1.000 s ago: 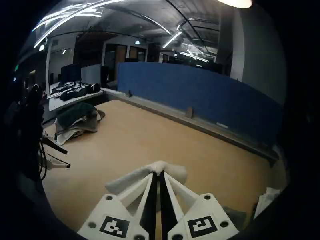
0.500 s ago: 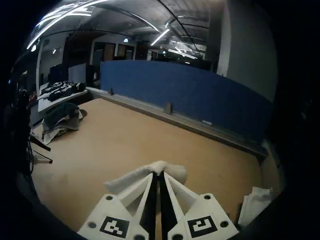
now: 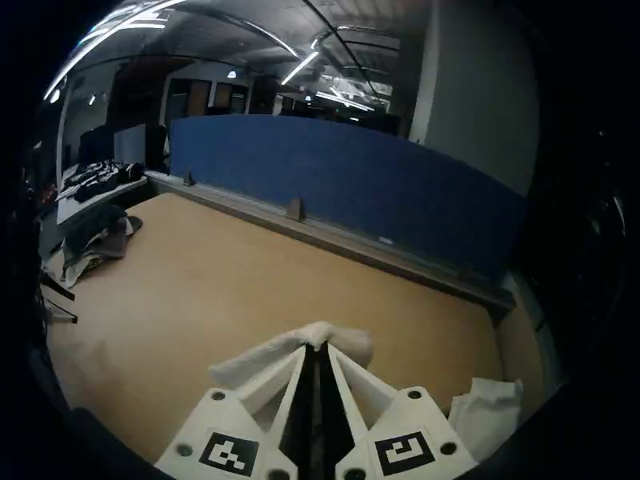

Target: Fold towel

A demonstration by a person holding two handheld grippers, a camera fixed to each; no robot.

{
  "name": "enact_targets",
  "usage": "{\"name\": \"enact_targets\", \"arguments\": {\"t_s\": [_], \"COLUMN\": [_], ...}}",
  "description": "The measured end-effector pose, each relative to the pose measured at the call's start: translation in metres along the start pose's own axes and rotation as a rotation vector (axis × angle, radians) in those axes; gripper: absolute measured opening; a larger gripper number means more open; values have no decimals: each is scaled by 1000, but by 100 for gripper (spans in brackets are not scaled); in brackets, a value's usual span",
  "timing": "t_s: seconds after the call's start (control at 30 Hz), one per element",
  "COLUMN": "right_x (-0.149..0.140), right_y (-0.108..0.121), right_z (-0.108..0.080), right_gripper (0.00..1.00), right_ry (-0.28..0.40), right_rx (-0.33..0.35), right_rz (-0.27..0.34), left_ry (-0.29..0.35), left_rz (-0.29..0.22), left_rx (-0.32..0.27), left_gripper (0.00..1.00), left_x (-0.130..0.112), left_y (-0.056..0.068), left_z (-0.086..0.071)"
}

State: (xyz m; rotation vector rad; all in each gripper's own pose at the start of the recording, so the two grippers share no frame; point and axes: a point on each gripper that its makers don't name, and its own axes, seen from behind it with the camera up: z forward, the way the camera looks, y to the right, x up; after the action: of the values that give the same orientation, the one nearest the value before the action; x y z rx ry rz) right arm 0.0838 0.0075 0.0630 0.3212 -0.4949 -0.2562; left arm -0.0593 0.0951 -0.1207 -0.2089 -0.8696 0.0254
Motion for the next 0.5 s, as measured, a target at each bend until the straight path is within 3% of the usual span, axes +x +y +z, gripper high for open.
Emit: {"name": "enact_targets", "arguments": {"t_s": [0.2, 0.5], "right_x": [-1, -17], "right_y": [19, 31], "right_z": [5, 9], "right_gripper": [4, 4], "right_ry": [-4, -30], "right_rx": [-22, -33], "right_rz": [15, 34], "left_ry": [-2, -3], "left_rz": [5, 7], "left_rx": [2, 4], "left_gripper": [93, 93], "left_x": [1, 2], "left_y": [3, 4], "left_z": [0, -1]}}
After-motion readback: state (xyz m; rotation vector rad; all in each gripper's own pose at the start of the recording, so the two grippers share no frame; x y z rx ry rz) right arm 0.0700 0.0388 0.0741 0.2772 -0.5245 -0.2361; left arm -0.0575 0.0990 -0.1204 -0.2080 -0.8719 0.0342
